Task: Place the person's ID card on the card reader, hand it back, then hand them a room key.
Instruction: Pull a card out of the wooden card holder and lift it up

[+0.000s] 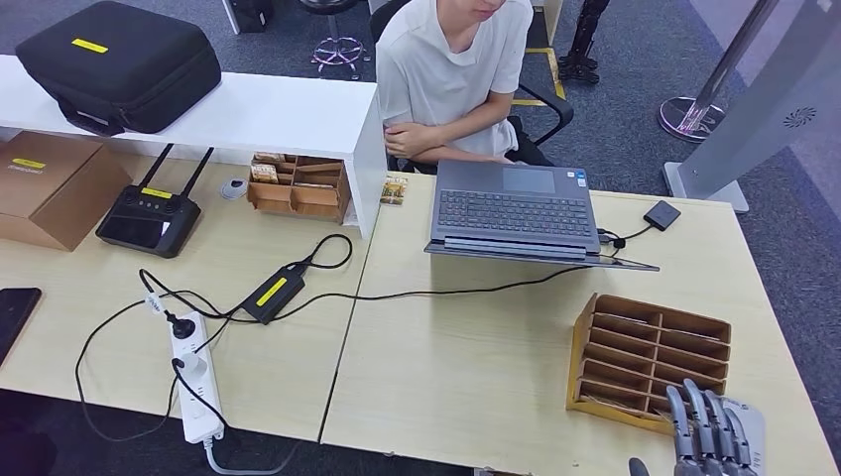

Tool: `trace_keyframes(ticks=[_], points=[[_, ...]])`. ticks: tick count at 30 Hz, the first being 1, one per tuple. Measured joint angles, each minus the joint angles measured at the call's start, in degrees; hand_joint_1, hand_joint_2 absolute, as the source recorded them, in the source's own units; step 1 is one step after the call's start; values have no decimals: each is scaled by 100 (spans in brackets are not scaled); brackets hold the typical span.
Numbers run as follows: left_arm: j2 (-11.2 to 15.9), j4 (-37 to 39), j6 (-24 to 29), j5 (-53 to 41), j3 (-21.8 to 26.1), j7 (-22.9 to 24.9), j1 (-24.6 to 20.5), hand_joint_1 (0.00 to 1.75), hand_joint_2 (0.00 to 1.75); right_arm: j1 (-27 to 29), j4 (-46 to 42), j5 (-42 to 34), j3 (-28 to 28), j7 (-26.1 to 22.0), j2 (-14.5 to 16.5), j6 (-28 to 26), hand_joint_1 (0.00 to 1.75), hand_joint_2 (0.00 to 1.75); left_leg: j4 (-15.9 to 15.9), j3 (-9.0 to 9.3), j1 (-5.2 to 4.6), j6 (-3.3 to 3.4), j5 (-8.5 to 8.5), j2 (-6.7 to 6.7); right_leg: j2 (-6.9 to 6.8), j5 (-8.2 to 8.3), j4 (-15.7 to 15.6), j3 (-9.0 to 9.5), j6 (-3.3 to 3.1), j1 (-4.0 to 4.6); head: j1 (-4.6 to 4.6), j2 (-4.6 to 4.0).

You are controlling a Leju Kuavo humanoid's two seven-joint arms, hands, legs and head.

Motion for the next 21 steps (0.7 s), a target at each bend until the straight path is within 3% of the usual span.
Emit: trace_keyframes(ticks=[6,13,21], points=[[39,0,-55,-77,-9,-113,9,0,175,-16,308,-204,-278,-127,-36,116,0,175,0,0,0,0,0,0,0,0,0,-1,0,0,0,0],[44,0,-53,-106,-10,-114,11,0,175,-16,687,-514,-1096,-896,63,269,0,175,1,0,-1,0,0,0,0,0,-1,-1,0,-1,0,0],[46,0,-52,-106,-11,-114,11,0,175,-16,783,-507,-1363,-1011,160,326,0,175,1,1,-1,0,0,0,0,0,-1,-1,0,-1,-1,0]])
